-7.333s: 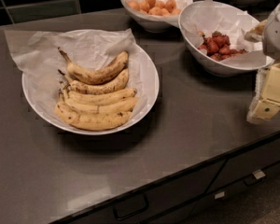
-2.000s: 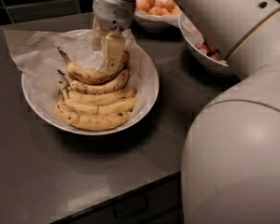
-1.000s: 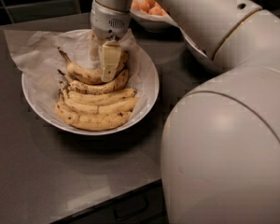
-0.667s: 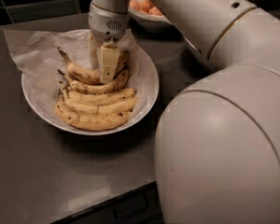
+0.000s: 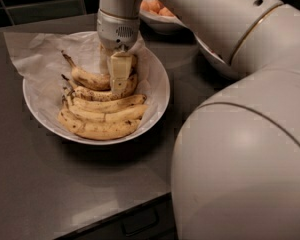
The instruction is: Pick banana from white bowl
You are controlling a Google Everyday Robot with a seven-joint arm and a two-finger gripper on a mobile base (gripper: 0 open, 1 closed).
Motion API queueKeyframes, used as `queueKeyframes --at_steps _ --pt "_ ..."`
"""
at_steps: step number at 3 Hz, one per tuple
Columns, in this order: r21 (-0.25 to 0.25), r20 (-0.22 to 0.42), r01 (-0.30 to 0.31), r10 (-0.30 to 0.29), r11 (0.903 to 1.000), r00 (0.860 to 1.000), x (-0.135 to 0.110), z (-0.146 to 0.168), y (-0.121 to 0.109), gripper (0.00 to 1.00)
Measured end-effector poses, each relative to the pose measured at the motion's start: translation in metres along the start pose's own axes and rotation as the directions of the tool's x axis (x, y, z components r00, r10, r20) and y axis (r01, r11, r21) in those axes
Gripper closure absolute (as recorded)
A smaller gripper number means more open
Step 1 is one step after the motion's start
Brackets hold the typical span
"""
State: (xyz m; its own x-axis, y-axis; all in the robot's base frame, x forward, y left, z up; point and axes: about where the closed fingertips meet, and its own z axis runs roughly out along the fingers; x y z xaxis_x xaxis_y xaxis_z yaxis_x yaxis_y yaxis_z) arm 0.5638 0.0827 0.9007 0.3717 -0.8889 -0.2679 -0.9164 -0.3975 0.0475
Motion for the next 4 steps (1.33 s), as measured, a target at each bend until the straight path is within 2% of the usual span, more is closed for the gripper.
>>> queueKeyframes --at_steps 2,4 --pt "-0.023 -0.033 -0.010 0.009 0.9997 0.999 0.0058 0.0052 0.0128 0.43" --pt "-0.026 -0.037 -0.007 0.006 0.9996 0.999 0.0060 0.0064 0.0118 0.44"
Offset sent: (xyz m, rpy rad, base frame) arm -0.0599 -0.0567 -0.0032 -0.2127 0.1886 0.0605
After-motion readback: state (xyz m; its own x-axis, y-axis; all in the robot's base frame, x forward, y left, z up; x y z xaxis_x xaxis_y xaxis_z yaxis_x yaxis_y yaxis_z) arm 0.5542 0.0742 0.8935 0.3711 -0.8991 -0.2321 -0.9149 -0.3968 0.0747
